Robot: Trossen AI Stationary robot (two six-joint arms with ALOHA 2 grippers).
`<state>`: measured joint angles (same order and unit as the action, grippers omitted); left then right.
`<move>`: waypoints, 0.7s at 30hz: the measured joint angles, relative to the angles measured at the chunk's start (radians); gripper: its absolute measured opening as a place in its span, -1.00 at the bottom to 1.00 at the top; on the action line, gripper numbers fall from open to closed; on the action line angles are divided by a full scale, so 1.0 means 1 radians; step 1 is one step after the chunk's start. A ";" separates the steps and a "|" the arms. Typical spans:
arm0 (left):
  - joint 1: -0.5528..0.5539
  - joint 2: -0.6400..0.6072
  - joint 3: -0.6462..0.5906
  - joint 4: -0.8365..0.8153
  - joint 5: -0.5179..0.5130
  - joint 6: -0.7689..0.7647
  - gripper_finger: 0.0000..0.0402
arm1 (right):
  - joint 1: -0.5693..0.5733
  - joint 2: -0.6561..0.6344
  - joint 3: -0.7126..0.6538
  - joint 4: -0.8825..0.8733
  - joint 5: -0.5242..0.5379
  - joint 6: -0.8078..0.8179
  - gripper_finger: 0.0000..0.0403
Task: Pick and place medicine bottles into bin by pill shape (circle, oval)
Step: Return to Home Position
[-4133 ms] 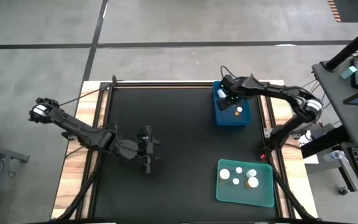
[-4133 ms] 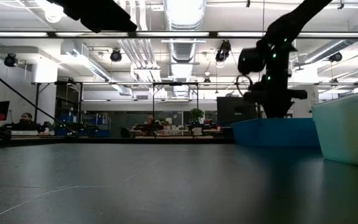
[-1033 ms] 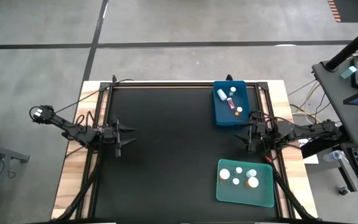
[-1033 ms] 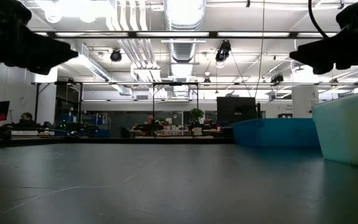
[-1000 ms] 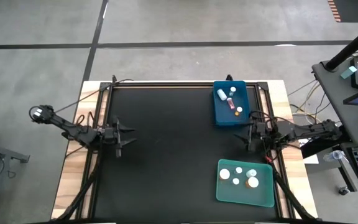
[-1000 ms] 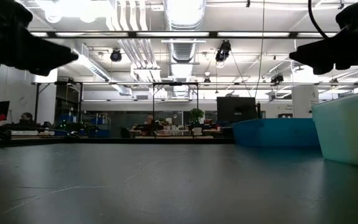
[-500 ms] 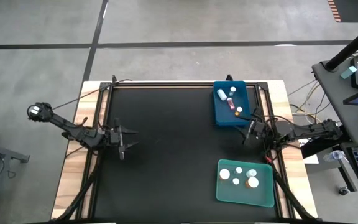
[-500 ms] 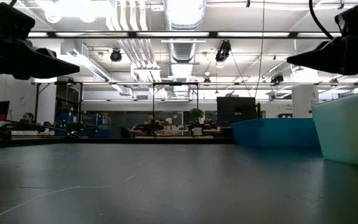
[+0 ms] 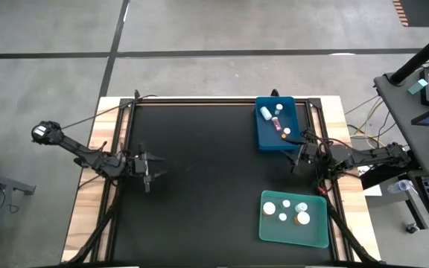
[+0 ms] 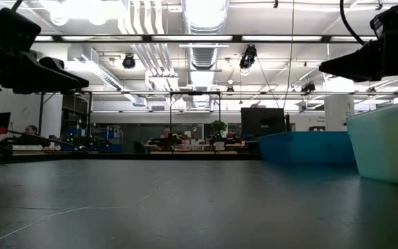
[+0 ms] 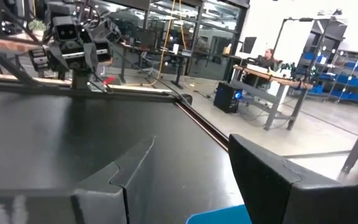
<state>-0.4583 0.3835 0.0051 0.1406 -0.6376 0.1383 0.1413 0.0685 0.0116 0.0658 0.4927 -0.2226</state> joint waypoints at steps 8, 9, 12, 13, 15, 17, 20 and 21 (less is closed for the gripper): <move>0.000 0.017 0.000 0.000 0.001 0.000 -0.07 | 0.000 0.000 0.000 0.000 0.000 0.014 -0.04; 0.000 0.018 0.000 0.000 0.001 0.000 -0.07 | 0.000 0.000 0.000 0.000 0.000 0.014 -0.04; 0.000 0.023 -0.001 0.000 0.001 0.000 -0.07 | 0.000 0.000 -0.001 0.000 0.000 0.014 -0.04; 0.000 0.023 -0.001 0.000 0.001 0.000 -0.07 | 0.000 0.000 -0.001 0.000 0.000 0.014 -0.04; 0.000 0.025 -0.001 0.000 0.001 0.000 -0.07 | 0.000 0.000 -0.001 0.000 0.000 0.014 -0.04; 0.000 0.027 -0.001 0.000 0.001 0.000 -0.07 | 0.000 0.000 -0.001 0.000 0.000 0.014 -0.04; 0.000 0.027 -0.001 0.000 0.001 0.000 -0.07 | 0.000 0.000 -0.001 0.000 0.000 0.014 -0.04; 0.000 0.027 -0.001 0.000 0.001 0.000 -0.07 | 0.000 0.000 -0.001 0.000 0.000 0.014 -0.04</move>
